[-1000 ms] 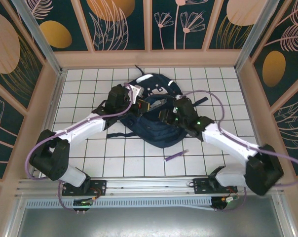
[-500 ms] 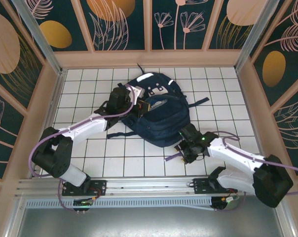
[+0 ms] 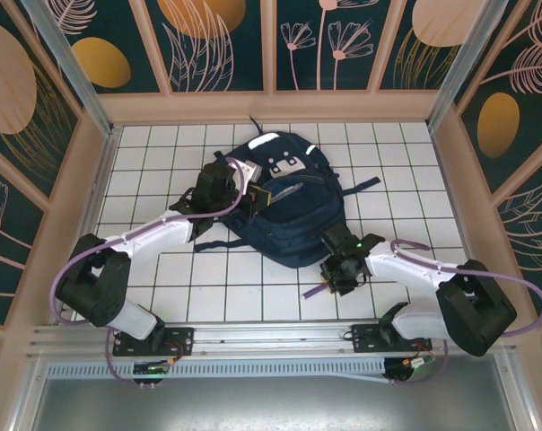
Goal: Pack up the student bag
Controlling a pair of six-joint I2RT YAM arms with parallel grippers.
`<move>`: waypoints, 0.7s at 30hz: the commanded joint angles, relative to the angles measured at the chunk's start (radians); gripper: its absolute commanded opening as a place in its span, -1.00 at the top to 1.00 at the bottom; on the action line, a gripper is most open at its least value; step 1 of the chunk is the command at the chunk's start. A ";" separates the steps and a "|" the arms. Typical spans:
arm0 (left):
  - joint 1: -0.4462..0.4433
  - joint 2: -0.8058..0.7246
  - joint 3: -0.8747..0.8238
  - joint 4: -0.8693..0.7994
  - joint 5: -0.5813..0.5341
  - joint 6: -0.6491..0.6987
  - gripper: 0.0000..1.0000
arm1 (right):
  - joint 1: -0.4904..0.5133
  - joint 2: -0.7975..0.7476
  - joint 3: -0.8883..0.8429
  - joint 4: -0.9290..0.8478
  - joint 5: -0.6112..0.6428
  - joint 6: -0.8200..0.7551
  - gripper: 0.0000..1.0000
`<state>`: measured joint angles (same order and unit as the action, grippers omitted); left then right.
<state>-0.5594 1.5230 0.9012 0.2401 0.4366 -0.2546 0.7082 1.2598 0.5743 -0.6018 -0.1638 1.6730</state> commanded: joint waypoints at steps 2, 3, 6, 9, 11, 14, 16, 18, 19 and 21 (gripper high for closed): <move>0.002 -0.041 0.002 0.039 0.032 0.009 1.00 | 0.016 -0.073 0.116 -0.046 0.125 0.019 0.90; 0.001 -0.043 0.004 0.041 0.038 0.002 1.00 | 0.016 -0.088 0.140 -0.031 0.126 0.024 0.90; 0.001 -0.048 0.008 0.061 0.068 -0.025 1.00 | 0.010 -0.095 0.234 -0.003 0.143 0.019 0.90; 0.001 -0.050 0.023 0.057 0.074 -0.025 1.00 | -0.016 -0.050 0.347 0.021 0.176 -0.063 0.87; 0.001 -0.046 0.032 0.048 0.076 -0.016 1.00 | -0.066 0.005 0.410 0.060 0.186 -0.147 0.88; 0.001 -0.037 0.050 0.035 0.090 -0.008 1.00 | -0.154 0.114 0.489 0.148 0.104 -0.263 0.89; 0.001 -0.035 0.053 0.029 0.094 -0.008 1.00 | -0.189 0.189 0.551 0.165 0.095 -0.305 0.83; 0.001 -0.041 0.048 0.034 0.091 -0.011 1.00 | -0.202 0.260 0.601 0.172 0.077 -0.310 0.30; 0.001 -0.046 0.042 0.037 0.087 -0.013 1.00 | -0.203 0.292 0.619 0.181 0.044 -0.305 0.08; 0.001 -0.051 0.035 0.041 0.081 -0.018 1.00 | -0.201 0.321 0.638 0.171 0.013 -0.287 -0.03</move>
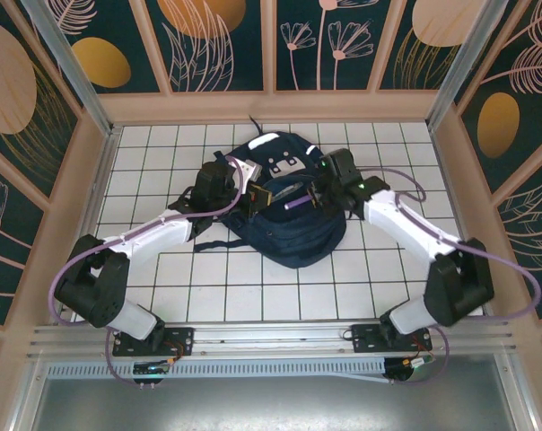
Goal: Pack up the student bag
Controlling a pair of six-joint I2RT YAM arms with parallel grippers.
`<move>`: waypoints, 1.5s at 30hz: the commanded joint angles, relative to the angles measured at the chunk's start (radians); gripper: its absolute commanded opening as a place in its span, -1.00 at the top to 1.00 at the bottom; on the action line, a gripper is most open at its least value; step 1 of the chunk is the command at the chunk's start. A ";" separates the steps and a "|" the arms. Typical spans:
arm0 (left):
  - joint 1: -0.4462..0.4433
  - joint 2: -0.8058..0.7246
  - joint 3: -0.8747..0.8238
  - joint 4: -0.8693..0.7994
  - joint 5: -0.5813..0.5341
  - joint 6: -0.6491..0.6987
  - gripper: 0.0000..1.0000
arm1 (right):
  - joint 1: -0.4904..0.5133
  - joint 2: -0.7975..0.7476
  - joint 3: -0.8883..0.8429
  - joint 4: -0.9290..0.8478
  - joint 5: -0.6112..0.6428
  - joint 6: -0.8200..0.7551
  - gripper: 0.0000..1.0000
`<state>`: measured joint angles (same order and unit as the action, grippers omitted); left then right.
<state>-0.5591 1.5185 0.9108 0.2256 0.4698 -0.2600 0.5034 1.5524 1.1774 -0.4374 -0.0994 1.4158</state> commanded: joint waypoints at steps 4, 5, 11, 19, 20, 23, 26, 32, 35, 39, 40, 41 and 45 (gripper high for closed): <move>0.001 -0.052 0.017 0.061 0.050 -0.017 1.00 | -0.003 -0.057 -0.059 0.023 -0.018 -0.032 -0.21; 0.000 -0.050 0.015 0.064 0.053 -0.017 1.00 | -0.008 -0.090 -0.093 0.033 -0.011 -0.043 -0.22; 0.001 -0.041 0.005 0.069 0.079 0.004 1.00 | -0.061 -0.209 -0.244 0.060 -0.085 -0.308 0.20; 0.001 -0.042 -0.023 0.095 0.095 0.016 0.98 | -0.124 -0.169 -0.217 0.187 -0.070 -0.650 0.62; 0.001 -0.043 -0.024 0.095 0.098 0.013 0.98 | -0.129 -0.155 -0.213 0.220 -0.084 -0.677 0.71; 0.001 -0.041 -0.020 0.077 0.146 0.022 0.62 | -0.119 -0.124 -0.183 0.285 -0.126 -0.730 0.79; 0.021 -0.069 0.036 -0.075 0.397 0.175 0.11 | -0.106 -0.165 -0.195 0.293 -0.126 -0.731 0.62; 0.065 -0.159 0.227 -0.522 0.335 0.604 -0.32 | -0.117 -0.279 -0.188 0.006 0.001 -0.858 0.40; 0.068 -0.137 0.204 -0.483 0.188 0.689 -0.38 | -0.121 -0.317 -0.171 -0.081 0.072 -0.861 0.36; 0.117 0.018 0.261 -0.358 0.079 0.529 -0.26 | -0.121 -0.318 -0.172 -0.079 -0.013 -0.842 0.25; 0.123 0.068 0.295 -0.348 0.083 0.478 -0.25 | -0.119 -0.302 -0.179 -0.063 -0.062 -0.841 0.25; 0.122 0.121 0.331 -0.333 0.084 0.431 -0.21 | -0.117 -0.281 -0.191 -0.033 -0.117 -0.838 0.25; 0.120 0.310 0.384 -0.261 0.019 0.344 -0.02 | -0.107 -0.175 -0.208 0.083 -0.183 -0.819 0.36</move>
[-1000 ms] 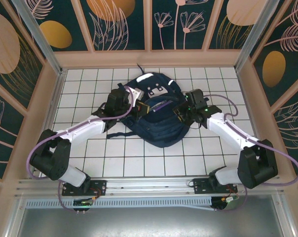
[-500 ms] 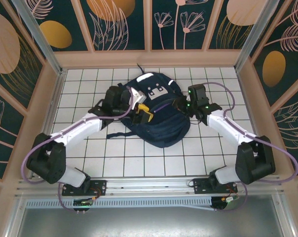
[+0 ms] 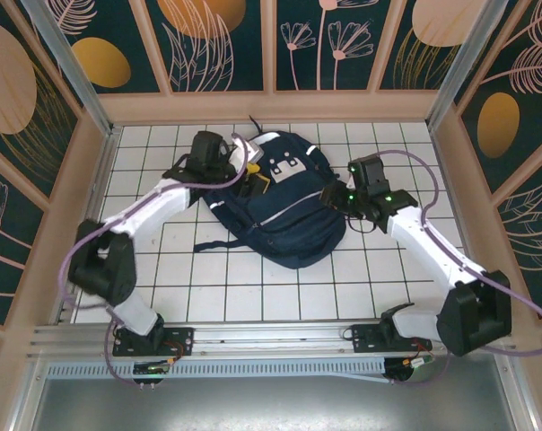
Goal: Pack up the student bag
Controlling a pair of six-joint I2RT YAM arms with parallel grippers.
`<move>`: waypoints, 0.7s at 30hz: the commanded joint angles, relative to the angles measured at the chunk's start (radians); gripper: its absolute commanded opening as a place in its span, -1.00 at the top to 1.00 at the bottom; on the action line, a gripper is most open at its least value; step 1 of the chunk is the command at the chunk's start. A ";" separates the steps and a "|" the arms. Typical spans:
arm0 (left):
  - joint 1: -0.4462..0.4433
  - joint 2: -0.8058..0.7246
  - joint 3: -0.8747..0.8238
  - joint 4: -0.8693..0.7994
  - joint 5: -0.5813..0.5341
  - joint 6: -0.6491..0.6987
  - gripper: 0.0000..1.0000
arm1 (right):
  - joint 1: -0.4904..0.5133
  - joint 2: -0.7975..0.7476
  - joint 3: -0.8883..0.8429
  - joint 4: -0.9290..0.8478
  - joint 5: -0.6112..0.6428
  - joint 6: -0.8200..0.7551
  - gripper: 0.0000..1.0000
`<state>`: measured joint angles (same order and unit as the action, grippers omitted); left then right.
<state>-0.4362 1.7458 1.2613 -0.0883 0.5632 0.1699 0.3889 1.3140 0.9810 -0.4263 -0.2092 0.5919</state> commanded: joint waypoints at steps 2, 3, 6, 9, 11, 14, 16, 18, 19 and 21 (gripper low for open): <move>-0.004 0.139 0.034 0.044 -0.146 -0.069 -0.01 | 0.005 0.122 0.000 0.110 -0.045 -0.001 0.50; -0.004 0.157 0.026 0.038 -0.165 -0.065 -0.01 | 0.005 0.158 0.008 0.129 -0.034 -0.012 0.56; -0.024 0.159 -0.036 0.011 -0.180 -0.050 0.00 | -0.004 0.273 0.032 0.182 -0.019 -0.045 0.70; -0.075 0.092 -0.160 -0.008 -0.182 -0.041 0.01 | -0.021 0.379 0.056 0.228 -0.026 -0.080 0.78; -0.106 0.024 -0.265 0.010 -0.184 -0.063 0.02 | -0.030 0.442 0.080 0.260 -0.062 -0.118 0.80; -0.140 -0.108 -0.429 0.056 -0.113 -0.129 0.04 | -0.031 0.523 0.127 0.304 -0.102 -0.161 0.80; -0.158 -0.199 -0.501 0.072 -0.069 -0.157 0.06 | -0.031 0.571 0.167 0.333 -0.143 -0.175 0.80; -0.178 -0.298 -0.531 0.049 -0.015 -0.119 0.08 | -0.029 0.619 0.213 0.369 -0.168 -0.184 0.81; -0.184 -0.334 -0.536 0.034 0.000 -0.086 0.07 | -0.031 0.642 0.240 0.374 -0.171 -0.186 0.80; -0.190 -0.400 -0.518 -0.011 -0.002 -0.001 0.03 | -0.043 0.691 0.300 0.397 -0.187 -0.187 0.75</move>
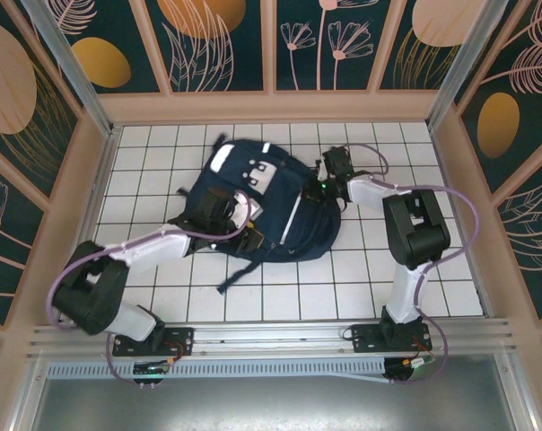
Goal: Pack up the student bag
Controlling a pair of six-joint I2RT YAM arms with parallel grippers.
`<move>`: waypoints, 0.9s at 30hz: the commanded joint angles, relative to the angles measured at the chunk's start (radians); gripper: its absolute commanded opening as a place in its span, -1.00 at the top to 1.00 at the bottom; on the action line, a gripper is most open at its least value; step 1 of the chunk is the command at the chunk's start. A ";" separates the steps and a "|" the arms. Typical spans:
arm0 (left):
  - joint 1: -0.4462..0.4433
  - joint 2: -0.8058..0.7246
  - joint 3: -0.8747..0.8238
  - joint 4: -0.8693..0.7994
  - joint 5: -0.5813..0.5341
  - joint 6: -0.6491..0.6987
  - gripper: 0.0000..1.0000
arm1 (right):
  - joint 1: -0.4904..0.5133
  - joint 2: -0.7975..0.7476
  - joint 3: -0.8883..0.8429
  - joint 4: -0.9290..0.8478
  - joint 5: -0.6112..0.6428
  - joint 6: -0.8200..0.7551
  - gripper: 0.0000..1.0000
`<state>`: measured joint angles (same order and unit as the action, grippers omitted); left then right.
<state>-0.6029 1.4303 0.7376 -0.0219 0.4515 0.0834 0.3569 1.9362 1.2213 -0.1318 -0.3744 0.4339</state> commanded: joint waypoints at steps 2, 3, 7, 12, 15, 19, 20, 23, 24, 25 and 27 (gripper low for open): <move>-0.025 -0.118 0.049 -0.133 0.081 0.188 0.00 | -0.018 0.104 0.115 0.108 -0.056 -0.029 0.66; -0.024 -0.125 0.077 -0.163 0.065 0.260 -0.03 | -0.019 0.113 0.148 0.095 -0.072 -0.026 0.63; -0.032 -0.112 0.128 -0.209 -0.063 0.541 -0.26 | -0.019 0.037 0.196 0.005 -0.061 0.013 0.50; -0.059 0.036 0.177 -0.167 -0.282 0.763 -0.32 | -0.020 -0.241 0.010 -0.028 -0.026 0.039 0.19; -0.094 0.133 0.211 -0.121 -0.352 0.832 -0.32 | -0.020 -0.395 -0.132 -0.046 -0.012 0.044 0.11; -0.163 0.194 0.180 0.009 -0.435 0.936 -0.32 | -0.017 -0.569 -0.306 -0.057 0.022 0.097 0.06; -0.176 0.204 0.170 0.051 -0.455 0.943 -0.31 | -0.013 -0.610 -0.354 -0.051 0.020 0.124 0.06; -0.185 0.244 0.210 0.067 -0.473 0.884 0.20 | 0.029 -0.690 -0.461 -0.058 -0.002 0.173 0.06; -0.185 0.255 0.228 0.044 -0.457 0.851 0.45 | 0.051 -0.704 -0.486 -0.074 -0.005 0.195 0.07; -0.185 0.259 0.258 0.028 -0.442 0.819 0.62 | 0.071 -0.714 -0.508 -0.082 -0.017 0.215 0.08; -0.185 0.250 0.277 0.006 -0.375 0.766 0.87 | 0.144 -0.733 -0.549 -0.078 -0.034 0.254 0.11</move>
<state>-0.7925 1.6787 0.9581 -0.0349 0.0364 0.9165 0.4351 1.2392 0.7132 -0.1802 -0.3874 0.6102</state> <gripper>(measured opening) 0.100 0.451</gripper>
